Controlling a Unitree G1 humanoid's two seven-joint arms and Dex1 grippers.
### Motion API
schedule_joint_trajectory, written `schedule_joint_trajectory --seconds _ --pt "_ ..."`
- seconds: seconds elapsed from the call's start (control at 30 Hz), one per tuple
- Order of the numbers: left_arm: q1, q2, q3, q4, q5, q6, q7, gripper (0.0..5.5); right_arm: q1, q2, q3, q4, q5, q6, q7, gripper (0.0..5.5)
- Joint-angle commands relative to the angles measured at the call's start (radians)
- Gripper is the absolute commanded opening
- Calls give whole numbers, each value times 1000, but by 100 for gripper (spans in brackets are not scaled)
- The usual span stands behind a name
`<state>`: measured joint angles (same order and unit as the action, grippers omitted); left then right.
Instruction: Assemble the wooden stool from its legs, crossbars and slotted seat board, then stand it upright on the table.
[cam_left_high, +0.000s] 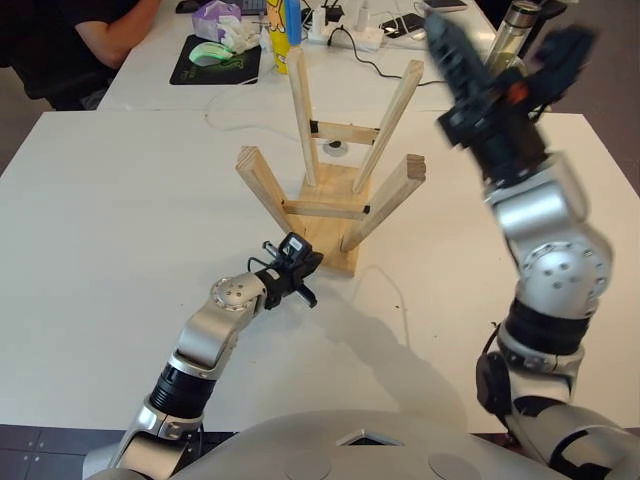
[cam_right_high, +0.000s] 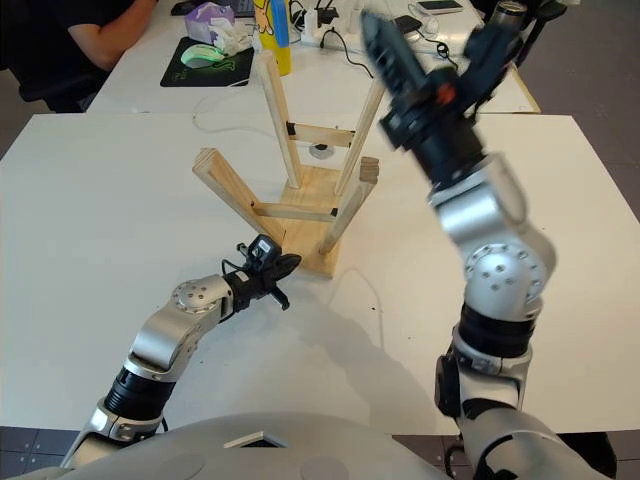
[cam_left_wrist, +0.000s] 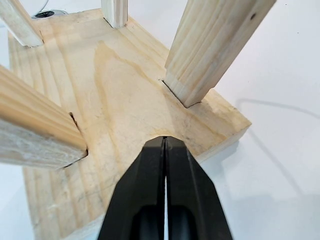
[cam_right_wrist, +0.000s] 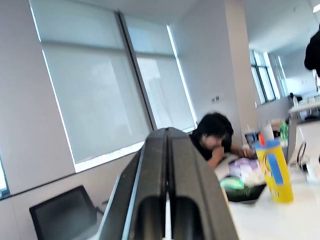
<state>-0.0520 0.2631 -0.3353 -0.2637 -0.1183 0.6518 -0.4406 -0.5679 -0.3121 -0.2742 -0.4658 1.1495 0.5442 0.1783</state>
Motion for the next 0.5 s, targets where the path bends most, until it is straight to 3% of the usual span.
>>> schedule_joint_trajectory --seconds 0.03,0.1,0.2,0.27,0.5 --pt "56 46 -1 76 22 68 6 3 -105 -16 -60 -18 164 -4 -68 0" --pt "55 45 2 75 20 69 6 3 31 23 24 -40 154 38 -82 0" --pt "37 43 -2 72 17 77 -1 3 423 50 326 23 -84 97 -110 0" --pt "17 46 -7 79 15 76 -11 3 503 62 409 30 -189 72 -121 0" --pt "24 55 -8 78 9 80 -13 3 222 69 209 34 -291 -138 -78 0"
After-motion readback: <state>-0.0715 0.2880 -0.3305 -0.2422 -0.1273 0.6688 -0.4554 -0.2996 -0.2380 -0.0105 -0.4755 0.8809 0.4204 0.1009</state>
